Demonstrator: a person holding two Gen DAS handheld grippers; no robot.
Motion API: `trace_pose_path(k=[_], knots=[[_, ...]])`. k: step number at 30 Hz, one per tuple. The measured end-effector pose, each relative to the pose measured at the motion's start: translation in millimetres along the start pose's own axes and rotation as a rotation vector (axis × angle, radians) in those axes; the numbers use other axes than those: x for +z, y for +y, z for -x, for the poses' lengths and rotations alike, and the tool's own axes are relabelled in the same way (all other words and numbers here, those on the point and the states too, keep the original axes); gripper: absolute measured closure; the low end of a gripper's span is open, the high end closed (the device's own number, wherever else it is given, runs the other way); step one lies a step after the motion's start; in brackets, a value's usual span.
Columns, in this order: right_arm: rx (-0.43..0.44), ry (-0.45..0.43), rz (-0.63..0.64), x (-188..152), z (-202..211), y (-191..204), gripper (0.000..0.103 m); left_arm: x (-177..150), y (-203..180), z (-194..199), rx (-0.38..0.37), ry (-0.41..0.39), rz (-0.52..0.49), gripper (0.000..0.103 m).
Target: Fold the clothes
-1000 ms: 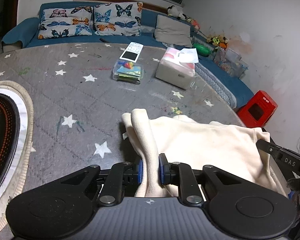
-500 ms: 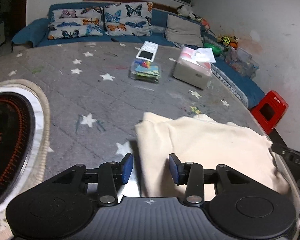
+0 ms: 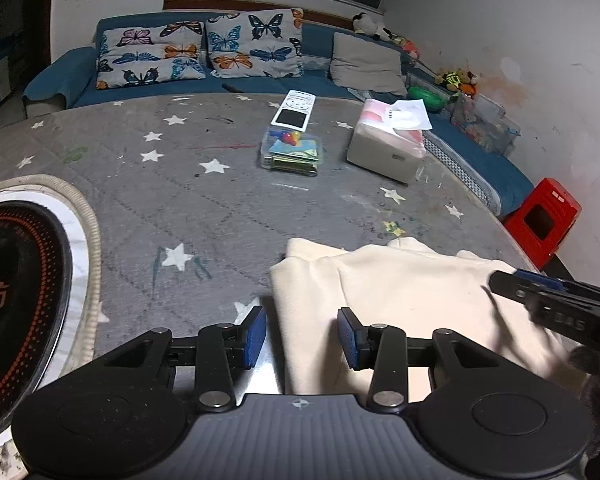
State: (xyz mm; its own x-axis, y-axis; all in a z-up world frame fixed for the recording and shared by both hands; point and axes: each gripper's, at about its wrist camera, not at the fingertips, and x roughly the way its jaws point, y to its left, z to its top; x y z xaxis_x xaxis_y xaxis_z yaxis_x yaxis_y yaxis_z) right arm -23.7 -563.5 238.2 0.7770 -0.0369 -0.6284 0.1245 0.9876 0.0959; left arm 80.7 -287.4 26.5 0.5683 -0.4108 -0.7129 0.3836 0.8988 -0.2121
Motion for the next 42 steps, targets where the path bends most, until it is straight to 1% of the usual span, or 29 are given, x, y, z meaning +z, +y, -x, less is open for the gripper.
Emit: trace_pose_path(k=[2, 3, 4, 8, 15, 23, 24, 25, 27, 33, 38, 39, 40, 42], knots=[[-0.010, 0.009, 0.005, 0, -8, 3, 0.063, 0, -1, -2, -0.001, 0.001, -0.008, 0.060], [-0.013, 0.015, 0.004, -1, -11, 3, 0.060, 0, -1, -3, -0.001, 0.001, -0.011, 0.060], [-0.016, 0.019, 0.004, -2, -14, 2, 0.059, 0, -1, -3, 0.001, 0.002, -0.013, 0.058], [-0.019, 0.021, 0.011, -3, -16, 2, 0.058, 0, -1, -4, 0.007, 0.004, -0.022, 0.057], [-0.012, 0.016, 0.023, -9, 8, 5, 0.053, -6, -6, 4, 0.002, -0.012, -0.052, 0.055], [-0.003, 0.018, 0.018, -36, 43, 7, 0.053, -20, -13, 17, -0.004, -0.025, -0.084, 0.053], [-0.004, 0.017, 0.019, -40, 47, 8, 0.051, -22, -14, 18, -0.003, -0.026, -0.089, 0.051], [-0.006, 0.015, 0.020, -43, 51, 8, 0.046, -24, -15, 19, -0.001, -0.028, -0.094, 0.050], [-0.010, 0.010, 0.023, -50, 59, 8, 0.043, -28, -16, 21, 0.002, -0.030, -0.104, 0.049], [-0.031, 0.015, 0.063, -64, 71, 13, 0.041, -37, -18, 27, 0.014, -0.033, -0.117, 0.047], [-0.033, -0.003, 0.059, -67, 80, 19, 0.037, -44, -16, 33, 0.025, -0.036, -0.124, 0.044], [-0.032, -0.008, 0.056, -68, 82, 21, 0.035, -45, -16, 34, 0.025, -0.036, -0.124, 0.043], [-0.030, -0.013, 0.049, -68, 83, 22, 0.028, -47, -16, 35, 0.026, -0.035, -0.124, 0.042], [-0.026, -0.024, 0.041, -69, 87, 26, 0.025, -49, -16, 38, 0.027, -0.034, -0.126, 0.040]])
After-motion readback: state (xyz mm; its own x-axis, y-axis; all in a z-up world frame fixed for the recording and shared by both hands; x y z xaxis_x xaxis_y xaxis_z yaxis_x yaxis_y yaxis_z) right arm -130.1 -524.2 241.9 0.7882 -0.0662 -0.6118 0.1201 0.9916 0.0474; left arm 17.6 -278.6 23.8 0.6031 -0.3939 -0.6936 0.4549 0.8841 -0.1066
